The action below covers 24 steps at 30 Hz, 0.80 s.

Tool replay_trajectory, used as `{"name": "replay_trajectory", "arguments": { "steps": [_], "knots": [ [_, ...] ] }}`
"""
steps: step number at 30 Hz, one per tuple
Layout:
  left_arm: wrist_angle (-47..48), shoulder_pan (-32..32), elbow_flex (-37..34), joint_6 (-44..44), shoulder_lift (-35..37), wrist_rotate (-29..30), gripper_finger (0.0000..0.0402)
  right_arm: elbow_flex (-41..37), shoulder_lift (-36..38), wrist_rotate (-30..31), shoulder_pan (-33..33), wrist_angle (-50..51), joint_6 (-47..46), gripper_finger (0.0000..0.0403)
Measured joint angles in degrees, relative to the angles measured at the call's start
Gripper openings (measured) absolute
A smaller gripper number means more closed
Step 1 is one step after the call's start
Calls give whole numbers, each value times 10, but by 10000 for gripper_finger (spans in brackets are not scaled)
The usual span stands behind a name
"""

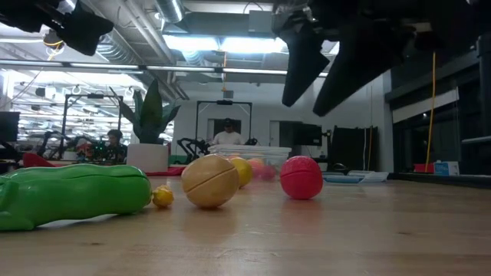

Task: Pick and placing Produce into tupperware
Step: Put the red strawberry into the transparent container

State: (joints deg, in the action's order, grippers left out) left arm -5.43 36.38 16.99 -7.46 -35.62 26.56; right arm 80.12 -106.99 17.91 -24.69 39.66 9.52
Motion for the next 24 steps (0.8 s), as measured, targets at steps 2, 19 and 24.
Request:
{"name": "replay_trajectory", "arguments": {
  "steps": [2,19,24],
  "knots": [
    [0,2,0,0,0,0,276,1,-3,0,0,1,-1,243],
    [3,5,0,0,0,0,277,1,-31,0,1,-3,-27,243],
    [4,5,0,0,0,0,274,1,-51,1,2,3,-33,243]
  ]
}}
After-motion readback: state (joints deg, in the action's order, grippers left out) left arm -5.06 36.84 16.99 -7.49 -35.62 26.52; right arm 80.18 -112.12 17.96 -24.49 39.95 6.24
